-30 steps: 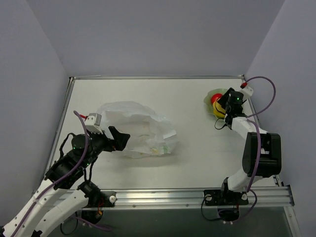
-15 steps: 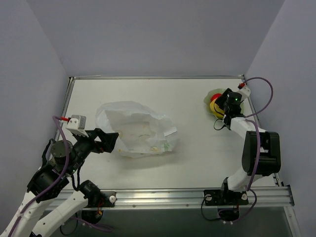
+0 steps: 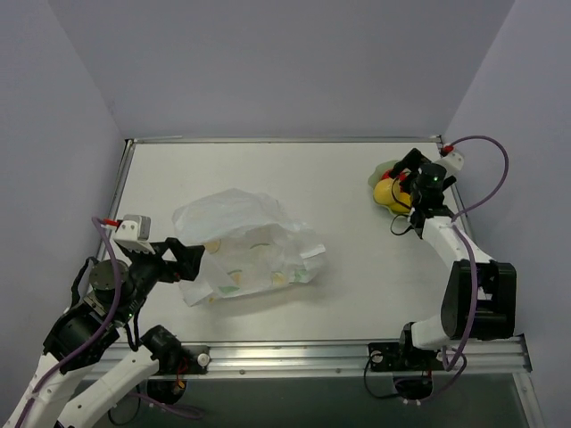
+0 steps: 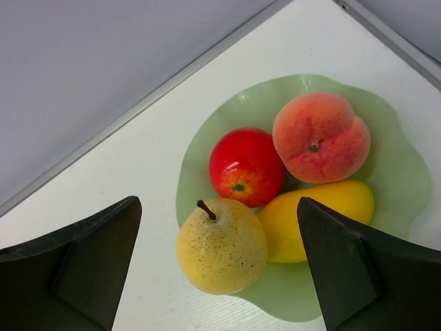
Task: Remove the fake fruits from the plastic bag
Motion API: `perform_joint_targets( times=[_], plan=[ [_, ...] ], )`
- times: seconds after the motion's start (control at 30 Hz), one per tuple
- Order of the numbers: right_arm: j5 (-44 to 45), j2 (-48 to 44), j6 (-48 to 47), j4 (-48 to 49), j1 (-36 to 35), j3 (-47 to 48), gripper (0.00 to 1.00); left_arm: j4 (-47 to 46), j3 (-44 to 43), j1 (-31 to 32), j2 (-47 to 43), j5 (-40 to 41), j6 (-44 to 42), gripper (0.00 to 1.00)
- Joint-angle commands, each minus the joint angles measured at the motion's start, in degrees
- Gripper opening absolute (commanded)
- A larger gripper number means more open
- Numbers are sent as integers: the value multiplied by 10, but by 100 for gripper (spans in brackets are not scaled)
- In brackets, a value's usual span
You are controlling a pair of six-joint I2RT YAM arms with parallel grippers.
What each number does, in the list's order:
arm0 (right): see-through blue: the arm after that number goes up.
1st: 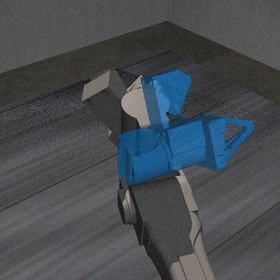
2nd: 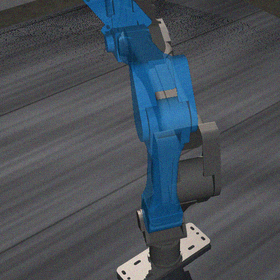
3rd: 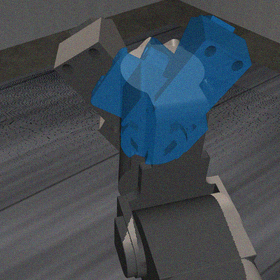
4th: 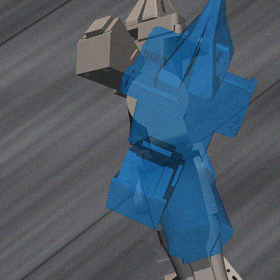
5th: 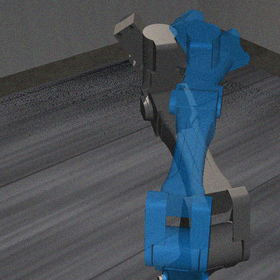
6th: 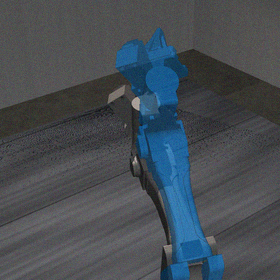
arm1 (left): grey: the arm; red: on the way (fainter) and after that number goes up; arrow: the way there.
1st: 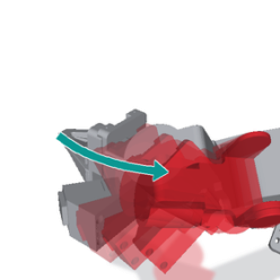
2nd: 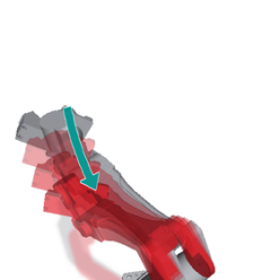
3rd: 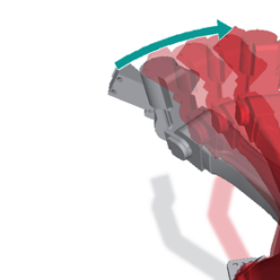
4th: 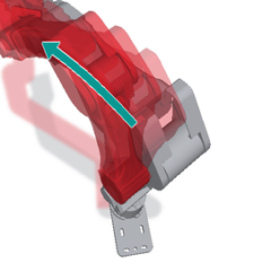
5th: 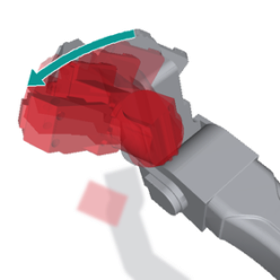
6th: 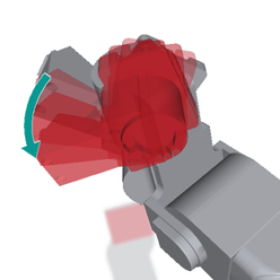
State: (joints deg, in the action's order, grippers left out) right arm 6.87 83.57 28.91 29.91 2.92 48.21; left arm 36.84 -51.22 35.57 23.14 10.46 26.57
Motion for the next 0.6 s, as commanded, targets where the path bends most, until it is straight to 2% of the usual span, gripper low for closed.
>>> perform_joint_targets(
  times=[0.0,0.13,0.3,0.47,0.57],
  plan=[
    [15,-46,6,-8,-3,15,92,4,-18,1,4,10,-6,94],
    [-6,-106,17,-32,-7,13,100,3,-30,1,8,12,-15,94],
    [-27,-207,7,-82,-51,-5,100,6,-74,1,35,34,-37,94],
    [-41,-359,-6,-171,-109,-20,100,15,-99,0,49,70,-56,94],
    [-83,-451,0,-198,-116,-29,100,20,-111,0,45,84,-58,94]
  ],
)
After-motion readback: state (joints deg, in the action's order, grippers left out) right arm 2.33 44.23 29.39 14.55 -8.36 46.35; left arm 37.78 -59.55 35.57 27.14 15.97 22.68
